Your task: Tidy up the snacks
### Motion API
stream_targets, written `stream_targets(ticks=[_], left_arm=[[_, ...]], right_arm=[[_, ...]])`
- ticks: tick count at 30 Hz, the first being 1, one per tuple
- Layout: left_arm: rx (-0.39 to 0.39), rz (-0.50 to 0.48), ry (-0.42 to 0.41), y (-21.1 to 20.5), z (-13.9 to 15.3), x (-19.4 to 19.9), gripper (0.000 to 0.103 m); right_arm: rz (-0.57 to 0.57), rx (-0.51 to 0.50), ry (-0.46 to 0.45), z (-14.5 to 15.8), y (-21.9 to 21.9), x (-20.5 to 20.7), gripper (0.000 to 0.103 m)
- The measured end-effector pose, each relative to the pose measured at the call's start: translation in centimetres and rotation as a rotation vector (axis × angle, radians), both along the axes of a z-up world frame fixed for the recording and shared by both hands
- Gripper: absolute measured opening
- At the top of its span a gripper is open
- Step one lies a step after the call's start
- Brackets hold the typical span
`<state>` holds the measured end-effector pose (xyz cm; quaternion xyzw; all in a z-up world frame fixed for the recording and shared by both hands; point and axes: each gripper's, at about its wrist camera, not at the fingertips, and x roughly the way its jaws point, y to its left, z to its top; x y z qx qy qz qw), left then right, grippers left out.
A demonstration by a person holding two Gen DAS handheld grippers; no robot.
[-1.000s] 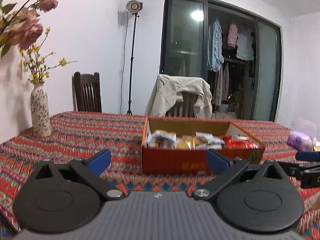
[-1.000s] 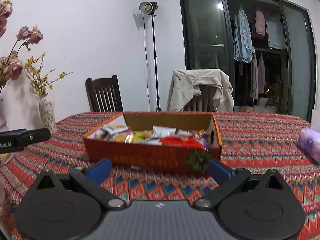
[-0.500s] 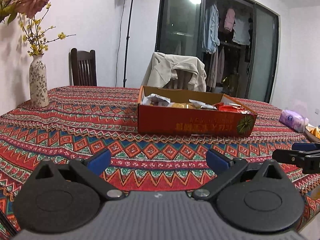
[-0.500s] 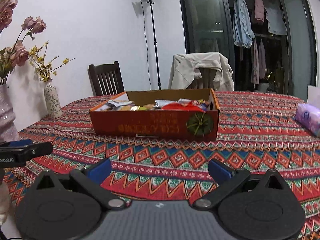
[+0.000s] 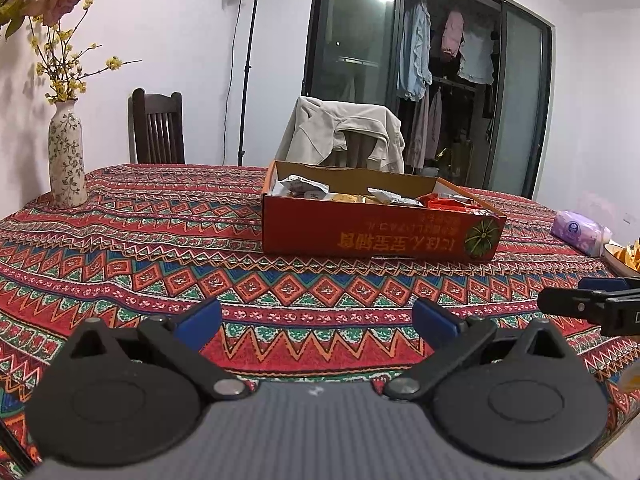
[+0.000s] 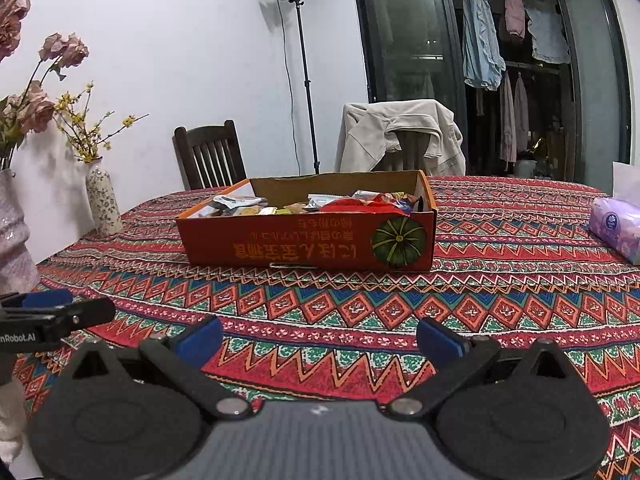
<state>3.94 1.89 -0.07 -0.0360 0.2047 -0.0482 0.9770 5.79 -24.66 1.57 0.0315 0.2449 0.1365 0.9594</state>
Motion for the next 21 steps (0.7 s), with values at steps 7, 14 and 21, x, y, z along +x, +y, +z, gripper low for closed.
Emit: stream_targets(ticks=[7,14,21], left_arm=[[-0.001,-0.001,0.0,0.04,-0.09,-0.01,0.103],[-0.001,-0.001,0.0,0.03,-0.09,-0.02,0.103],[-0.003,-0.003,0.0,0.14,-0.06,0.01,0.103]], right_arm=[[-0.001,0.001,0.001,-0.03,-0.04,0.01,0.103],[-0.001,0.001,0.001,-0.02,-0.07,0.01,0.103],[-0.001,0.001,0.001,-0.03,-0.07,0.01,0.103]])
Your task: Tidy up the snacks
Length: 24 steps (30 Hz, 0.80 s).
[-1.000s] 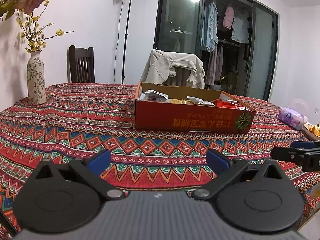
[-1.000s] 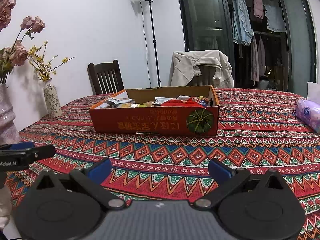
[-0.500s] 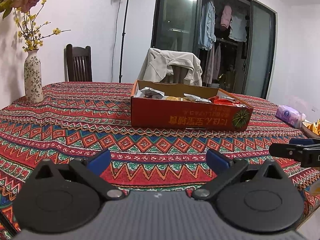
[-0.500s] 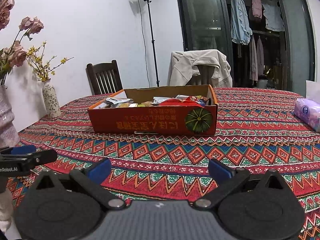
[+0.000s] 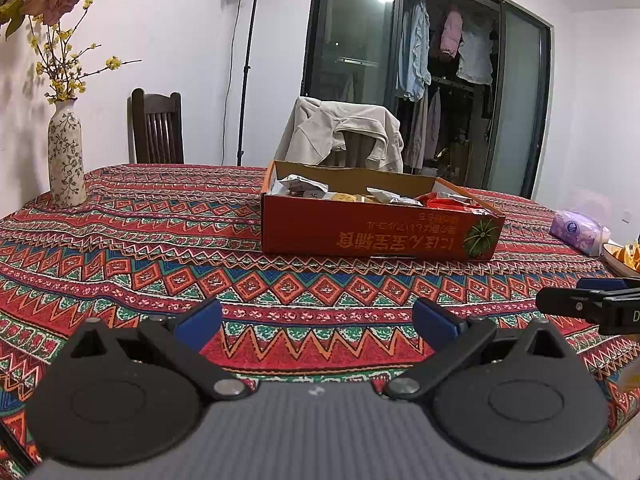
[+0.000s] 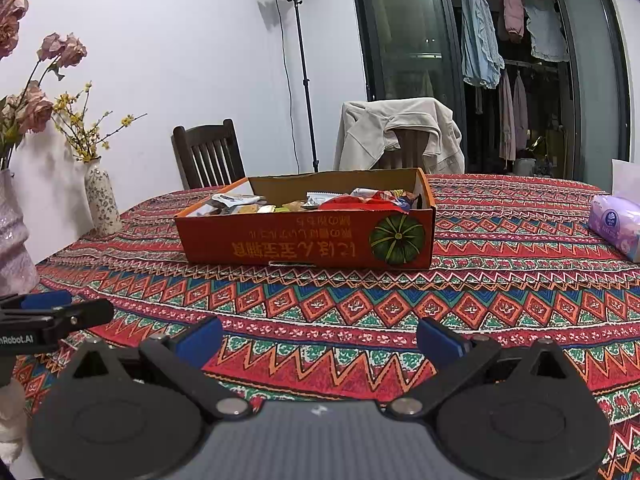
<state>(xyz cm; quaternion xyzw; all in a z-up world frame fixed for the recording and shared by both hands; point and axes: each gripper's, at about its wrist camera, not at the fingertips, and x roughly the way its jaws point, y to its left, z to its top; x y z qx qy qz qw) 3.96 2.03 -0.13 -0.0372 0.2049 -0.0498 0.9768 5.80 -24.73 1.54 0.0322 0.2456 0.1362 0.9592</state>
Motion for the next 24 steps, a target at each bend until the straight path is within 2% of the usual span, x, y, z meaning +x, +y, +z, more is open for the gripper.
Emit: stream_targets(ticks=[24], left_arm=[[0.002,-0.003,-0.005,-0.01,-0.02,-0.07,0.103]], right_arm=[[0.0,-0.001,0.0,0.05,0.01,-0.01,0.103]])
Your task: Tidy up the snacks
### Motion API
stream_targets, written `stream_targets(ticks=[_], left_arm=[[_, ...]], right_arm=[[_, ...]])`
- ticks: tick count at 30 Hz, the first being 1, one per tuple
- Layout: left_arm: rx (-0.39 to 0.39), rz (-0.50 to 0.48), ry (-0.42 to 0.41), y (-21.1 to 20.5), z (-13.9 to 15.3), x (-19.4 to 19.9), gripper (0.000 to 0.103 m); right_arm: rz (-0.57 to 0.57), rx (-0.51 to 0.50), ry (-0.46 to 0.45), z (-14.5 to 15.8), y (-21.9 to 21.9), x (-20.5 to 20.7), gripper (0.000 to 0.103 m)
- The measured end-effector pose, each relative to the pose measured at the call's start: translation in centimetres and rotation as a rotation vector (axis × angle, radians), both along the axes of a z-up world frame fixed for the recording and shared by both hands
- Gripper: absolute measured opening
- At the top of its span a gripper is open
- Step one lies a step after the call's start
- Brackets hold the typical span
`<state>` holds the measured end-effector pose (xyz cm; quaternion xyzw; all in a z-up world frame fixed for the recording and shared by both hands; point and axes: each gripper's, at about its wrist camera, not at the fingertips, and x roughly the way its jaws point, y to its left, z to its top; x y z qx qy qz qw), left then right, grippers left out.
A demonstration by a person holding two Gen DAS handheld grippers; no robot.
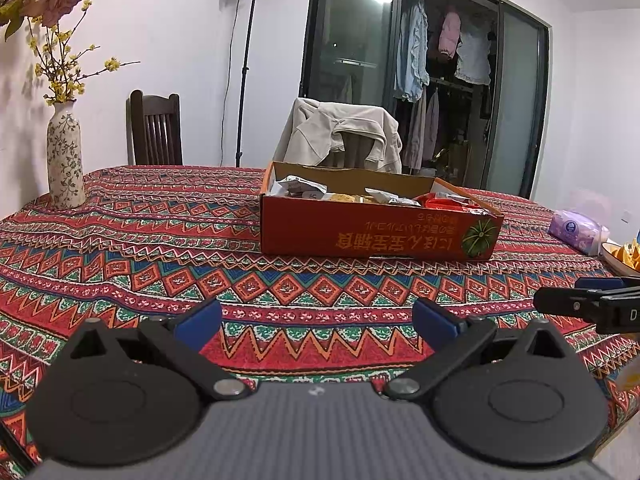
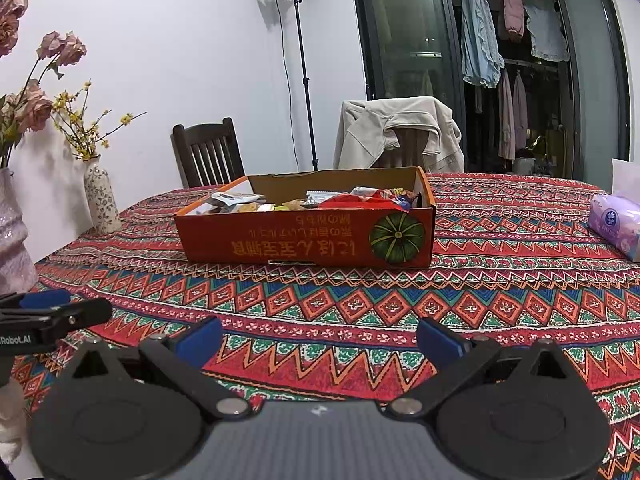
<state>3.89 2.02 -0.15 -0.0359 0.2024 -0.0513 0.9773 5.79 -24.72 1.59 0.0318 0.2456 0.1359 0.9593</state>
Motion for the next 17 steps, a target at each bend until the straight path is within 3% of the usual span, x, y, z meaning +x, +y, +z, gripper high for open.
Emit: stream_targets(ticks=[17], left_arm=[[-0.013,-0.012,-0.006,0.25,-0.05,0.18,0.103]], right_arm=[[0.0,0.0,0.005,-0.31,-0.16,-0.05,0.103]])
